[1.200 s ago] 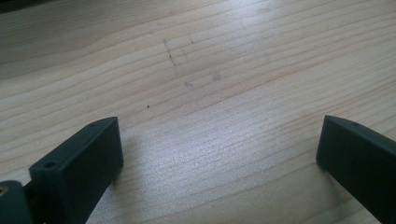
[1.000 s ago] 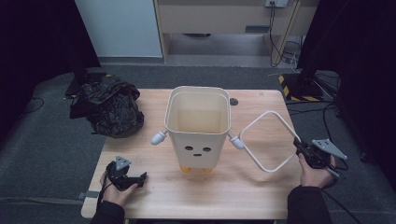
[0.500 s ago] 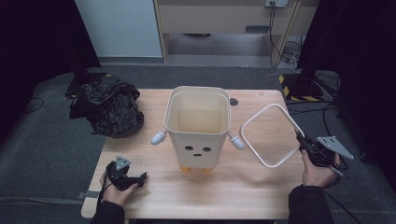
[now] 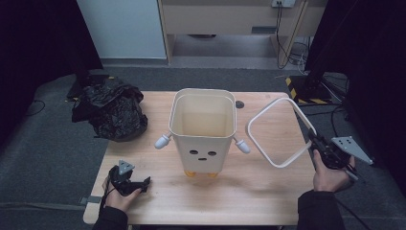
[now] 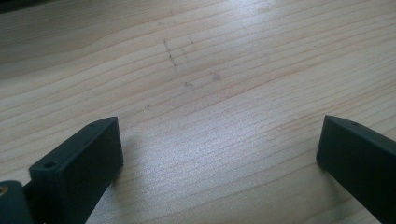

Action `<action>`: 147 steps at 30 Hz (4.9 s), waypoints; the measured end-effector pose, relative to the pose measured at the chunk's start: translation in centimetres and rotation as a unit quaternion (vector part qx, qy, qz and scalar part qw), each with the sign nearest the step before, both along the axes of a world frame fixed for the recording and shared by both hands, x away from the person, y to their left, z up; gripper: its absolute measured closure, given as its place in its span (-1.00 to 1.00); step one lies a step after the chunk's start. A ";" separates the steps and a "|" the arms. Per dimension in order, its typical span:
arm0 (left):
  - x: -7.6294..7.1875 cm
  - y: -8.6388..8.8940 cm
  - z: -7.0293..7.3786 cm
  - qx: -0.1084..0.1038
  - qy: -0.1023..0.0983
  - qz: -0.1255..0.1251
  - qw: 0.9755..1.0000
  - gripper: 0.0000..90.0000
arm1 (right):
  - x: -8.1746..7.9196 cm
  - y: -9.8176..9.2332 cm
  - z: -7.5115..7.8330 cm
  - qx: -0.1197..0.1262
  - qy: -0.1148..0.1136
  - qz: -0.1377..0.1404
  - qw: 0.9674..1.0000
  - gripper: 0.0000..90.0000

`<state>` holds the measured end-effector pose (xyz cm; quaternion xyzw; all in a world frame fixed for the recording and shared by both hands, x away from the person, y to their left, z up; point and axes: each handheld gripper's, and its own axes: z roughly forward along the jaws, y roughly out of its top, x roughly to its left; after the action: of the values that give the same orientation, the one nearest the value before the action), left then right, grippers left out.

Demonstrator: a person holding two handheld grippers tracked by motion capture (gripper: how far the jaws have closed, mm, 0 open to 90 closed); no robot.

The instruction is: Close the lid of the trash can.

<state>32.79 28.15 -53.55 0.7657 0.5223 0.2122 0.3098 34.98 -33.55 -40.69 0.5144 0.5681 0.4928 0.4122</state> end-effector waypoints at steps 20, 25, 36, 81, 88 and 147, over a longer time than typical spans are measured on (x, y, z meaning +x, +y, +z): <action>0.0 0.0 0.0 0.000 0.000 0.000 1.000 -1.00 | -1.3 0.6 3.4 0.010 -0.055 0.022 0.998 0.74; 0.0 0.0 0.0 0.000 0.000 0.000 1.000 -1.00 | -1.4 0.6 3.7 0.015 -0.057 0.026 0.998 0.75; 0.1 0.0 0.0 0.000 0.000 -0.003 1.000 -1.00 | -1.6 1.1 4.3 0.017 -0.064 0.047 0.997 0.76; 0.2 0.0 0.0 0.000 0.000 -0.006 1.000 -1.00 | -0.5 2.6 8.6 0.029 -0.088 0.112 0.989 0.76; 0.2 0.0 0.0 0.000 0.000 -0.006 1.000 -1.00 | 0.1 3.2 9.5 0.025 -0.093 0.130 0.987 0.76; 0.2 0.0 0.0 0.000 0.001 -0.007 1.000 -1.00 | 6.1 14.0 15.5 -0.014 -0.042 0.287 0.957 0.75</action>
<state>33.04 28.15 -53.54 0.7696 0.5170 0.2096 0.3108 41.04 -19.55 -25.19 0.3021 0.6809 0.6036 0.2841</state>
